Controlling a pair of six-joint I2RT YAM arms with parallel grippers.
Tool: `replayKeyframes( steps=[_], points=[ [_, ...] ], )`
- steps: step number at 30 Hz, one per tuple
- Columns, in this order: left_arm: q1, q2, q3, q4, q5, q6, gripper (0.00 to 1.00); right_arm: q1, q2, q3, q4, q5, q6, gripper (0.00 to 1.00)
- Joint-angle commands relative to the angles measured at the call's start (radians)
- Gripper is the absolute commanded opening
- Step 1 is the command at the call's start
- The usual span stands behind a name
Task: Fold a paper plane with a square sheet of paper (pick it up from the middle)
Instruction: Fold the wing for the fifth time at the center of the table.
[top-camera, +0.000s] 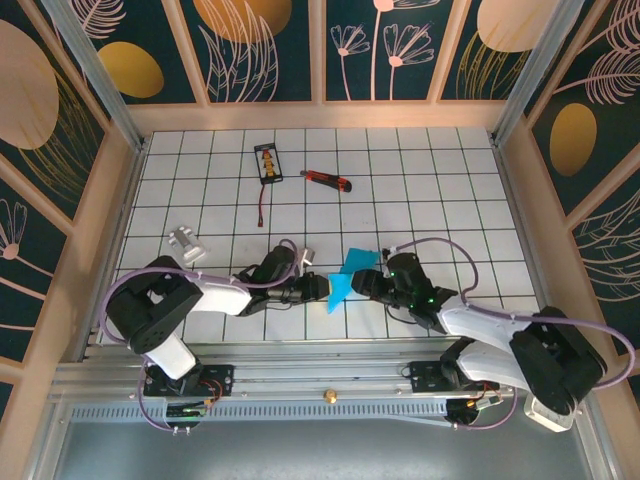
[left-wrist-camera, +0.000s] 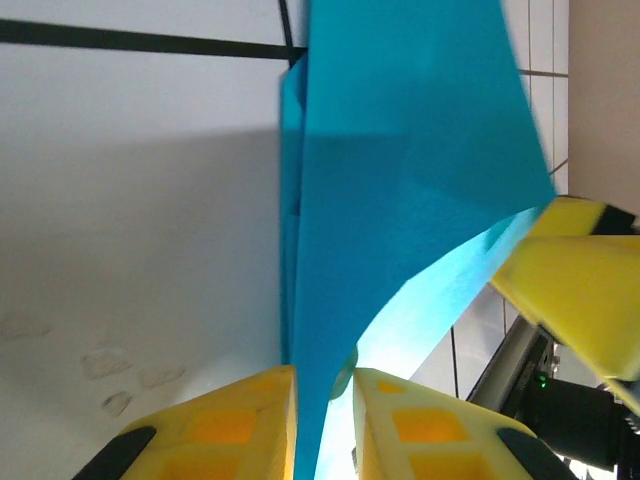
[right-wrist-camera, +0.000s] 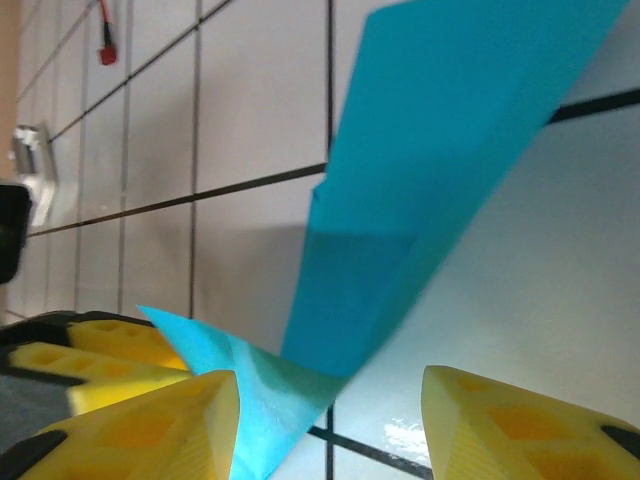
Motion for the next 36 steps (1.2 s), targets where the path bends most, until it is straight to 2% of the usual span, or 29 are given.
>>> replayKeyframes(
  steps=[1, 6, 10, 14, 17, 22, 36],
  points=[
    [0.004, 0.038, 0.041, 0.005, 0.043, 0.043, 0.23, 0.01, 0.067, 0.022, 0.079, 0.039, 0.024, 0.51],
    [0.002, 0.055, 0.085, -0.108, 0.011, 0.112, 0.31, 0.013, 0.125, 0.047, 0.063, 0.052, 0.049, 0.42],
    [0.002, -0.003, 0.103, -0.236, -0.101, 0.199, 0.39, 0.013, 0.137, 0.06, 0.029, 0.057, 0.085, 0.33],
    [-0.019, -0.122, 0.062, -0.238, -0.178, 0.263, 0.43, 0.012, 0.134, 0.074, -0.01, 0.059, 0.128, 0.25],
    [-0.073, -0.172, 0.058, -0.201, -0.194, 0.335, 0.43, 0.012, 0.129, 0.09, -0.039, 0.057, 0.161, 0.2],
    [-0.146, -0.092, 0.126, -0.182, -0.192, 0.465, 0.43, 0.012, 0.134, 0.127, -0.09, 0.038, 0.206, 0.15],
    [-0.187, 0.044, 0.155, -0.095, -0.293, 0.625, 0.46, -0.028, 0.12, 0.133, -0.062, -0.077, 0.345, 0.09]
  ],
)
